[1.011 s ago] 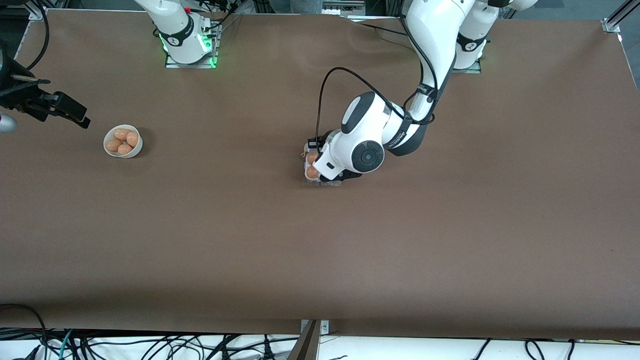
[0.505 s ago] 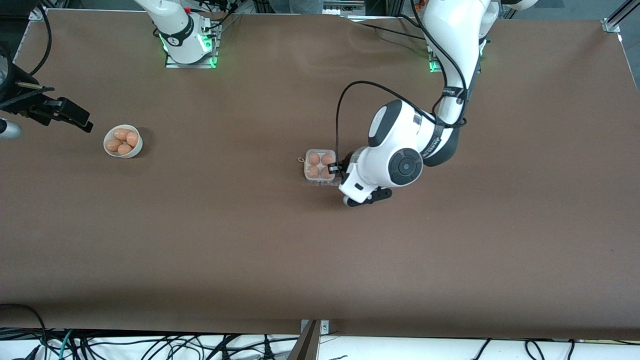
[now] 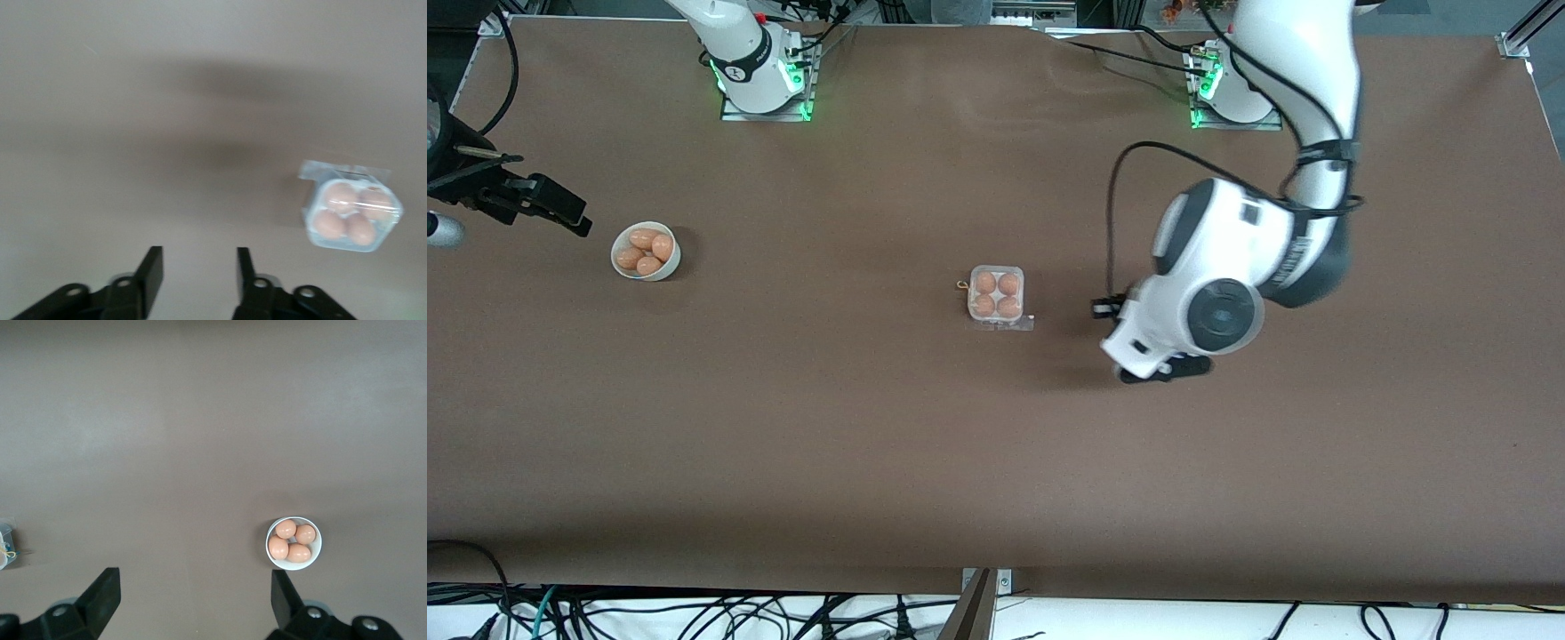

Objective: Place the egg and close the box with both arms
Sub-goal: 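Release the lid and pull the left gripper away from the carton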

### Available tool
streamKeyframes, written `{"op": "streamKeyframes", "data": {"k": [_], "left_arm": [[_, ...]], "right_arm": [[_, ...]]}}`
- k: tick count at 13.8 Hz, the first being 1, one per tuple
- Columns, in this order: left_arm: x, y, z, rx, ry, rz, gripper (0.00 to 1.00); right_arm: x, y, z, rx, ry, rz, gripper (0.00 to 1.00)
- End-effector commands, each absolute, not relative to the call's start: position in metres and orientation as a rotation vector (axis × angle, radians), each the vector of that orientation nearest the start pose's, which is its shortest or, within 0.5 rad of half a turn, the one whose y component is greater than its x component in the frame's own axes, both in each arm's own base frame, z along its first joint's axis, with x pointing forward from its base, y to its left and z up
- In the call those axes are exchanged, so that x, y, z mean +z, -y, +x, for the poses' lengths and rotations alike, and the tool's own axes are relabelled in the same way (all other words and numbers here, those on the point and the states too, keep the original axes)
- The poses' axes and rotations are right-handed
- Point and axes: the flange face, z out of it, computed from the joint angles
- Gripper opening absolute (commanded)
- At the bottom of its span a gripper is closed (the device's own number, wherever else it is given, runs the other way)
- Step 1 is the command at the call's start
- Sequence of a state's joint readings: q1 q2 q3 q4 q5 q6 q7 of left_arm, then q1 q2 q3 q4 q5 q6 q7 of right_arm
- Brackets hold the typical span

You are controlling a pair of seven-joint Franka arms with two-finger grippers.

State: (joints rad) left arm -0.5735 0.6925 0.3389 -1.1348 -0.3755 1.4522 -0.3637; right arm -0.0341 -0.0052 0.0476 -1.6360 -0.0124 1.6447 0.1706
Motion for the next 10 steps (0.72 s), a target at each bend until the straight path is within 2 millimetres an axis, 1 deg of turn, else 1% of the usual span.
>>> {"op": "streamKeyframes", "data": {"k": [1, 2, 4, 5, 6, 8, 9, 10], "left_arm": [[0.438, 0.207, 0.664, 0.503, 0.08, -3.141, 0.82], [0.443, 0.186, 0.669, 0.485, 0.103, -3.137, 0.84], [0.444, 0.148, 0.679, 0.457, 0.116, -3.102, 0.89], [0.444, 0.135, 0.681, 0.44, 0.102, -3.065, 0.91], [0.449, 0.122, 0.684, 0.41, 0.094, -3.026, 0.93], [0.481, 0.089, 0.685, 0.322, 0.132, -3.006, 1.0], [0.486, 0.072, 0.686, 0.311, 0.168, -3.01, 1.0], [0.502, 0.05, 0.684, 0.28, 0.206, -3.026, 1.0]], "right_arm": [[0.606, -0.004, 0.56, -0.039, -0.226, -3.136, 1.0], [0.606, -0.004, 0.56, -0.039, -0.226, -3.136, 1.0], [0.606, -0.004, 0.56, -0.039, -0.226, -3.138, 1.0], [0.606, -0.004, 0.56, -0.039, -0.226, -3.138, 1.0], [0.605, -0.004, 0.56, -0.037, -0.226, -3.138, 1.0], [0.605, -0.004, 0.56, -0.037, -0.226, -3.138, 1.0], [0.605, -0.004, 0.56, -0.037, -0.226, -3.138, 1.0], [0.605, -0.004, 0.56, -0.037, -0.226, -3.138, 1.0]]}}
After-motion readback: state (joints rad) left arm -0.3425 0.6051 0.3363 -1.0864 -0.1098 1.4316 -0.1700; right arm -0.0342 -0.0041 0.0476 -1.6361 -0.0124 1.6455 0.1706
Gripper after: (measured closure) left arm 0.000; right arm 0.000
